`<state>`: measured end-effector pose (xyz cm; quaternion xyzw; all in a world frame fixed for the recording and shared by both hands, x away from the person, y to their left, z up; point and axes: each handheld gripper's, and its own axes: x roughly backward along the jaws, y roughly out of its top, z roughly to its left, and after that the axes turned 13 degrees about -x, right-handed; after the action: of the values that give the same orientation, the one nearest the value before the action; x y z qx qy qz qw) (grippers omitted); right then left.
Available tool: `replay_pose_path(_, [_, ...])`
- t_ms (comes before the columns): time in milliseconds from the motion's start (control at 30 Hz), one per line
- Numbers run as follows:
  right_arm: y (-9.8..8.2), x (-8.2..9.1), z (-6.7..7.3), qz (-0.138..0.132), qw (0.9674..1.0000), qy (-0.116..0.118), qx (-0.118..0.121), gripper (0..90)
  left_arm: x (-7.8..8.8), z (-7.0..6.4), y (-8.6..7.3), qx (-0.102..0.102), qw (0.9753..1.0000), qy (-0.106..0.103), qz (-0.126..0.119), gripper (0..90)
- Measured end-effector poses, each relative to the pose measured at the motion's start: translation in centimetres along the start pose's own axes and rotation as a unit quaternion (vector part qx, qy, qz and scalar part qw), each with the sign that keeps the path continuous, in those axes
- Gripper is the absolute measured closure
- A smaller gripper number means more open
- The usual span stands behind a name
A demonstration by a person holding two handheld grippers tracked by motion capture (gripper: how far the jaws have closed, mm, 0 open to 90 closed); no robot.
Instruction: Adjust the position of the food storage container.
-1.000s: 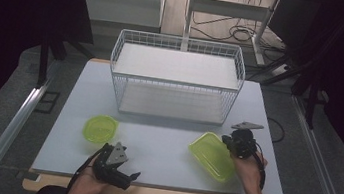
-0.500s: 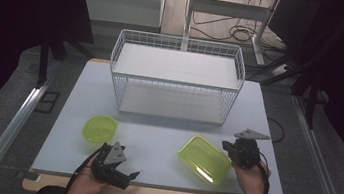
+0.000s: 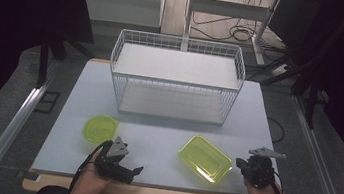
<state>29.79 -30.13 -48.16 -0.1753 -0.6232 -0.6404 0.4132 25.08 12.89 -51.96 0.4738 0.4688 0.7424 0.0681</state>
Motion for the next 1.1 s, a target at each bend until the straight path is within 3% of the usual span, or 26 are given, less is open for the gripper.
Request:
replay_pose_path(200, [-0.7,0.4,0.8,0.013,0.9998,0.007,-0.012,88.3,0.1,0.4,0.6,-0.007,0.9997,0.018,-0.018,18.6])
replay_pose_path(300, [-1.5,0.9,1.2,0.018,0.9997,0.011,-0.015,87.8,0.1,0.7,0.7,-0.003,0.9994,0.014,-0.031,25.0])
replay_pose_path(567, [-1.8,1.1,1.8,0.012,0.9994,0.025,-0.022,86.8,-0.5,1.0,1.2,-0.009,0.9994,0.012,-0.032,38.0])
replay_pose_path(700, [-0.7,-0.1,2.7,0.013,0.9994,0.032,-0.007,86.8,-0.9,1.2,1.4,-0.008,0.9994,0.01,-0.031,48.8])
replay_pose_path(1100, [2.3,-4.4,5.5,0.028,0.9975,0.062,0.022,87.0,-1.0,2.1,1.0,0.016,0.9996,0.013,-0.019,67.3])
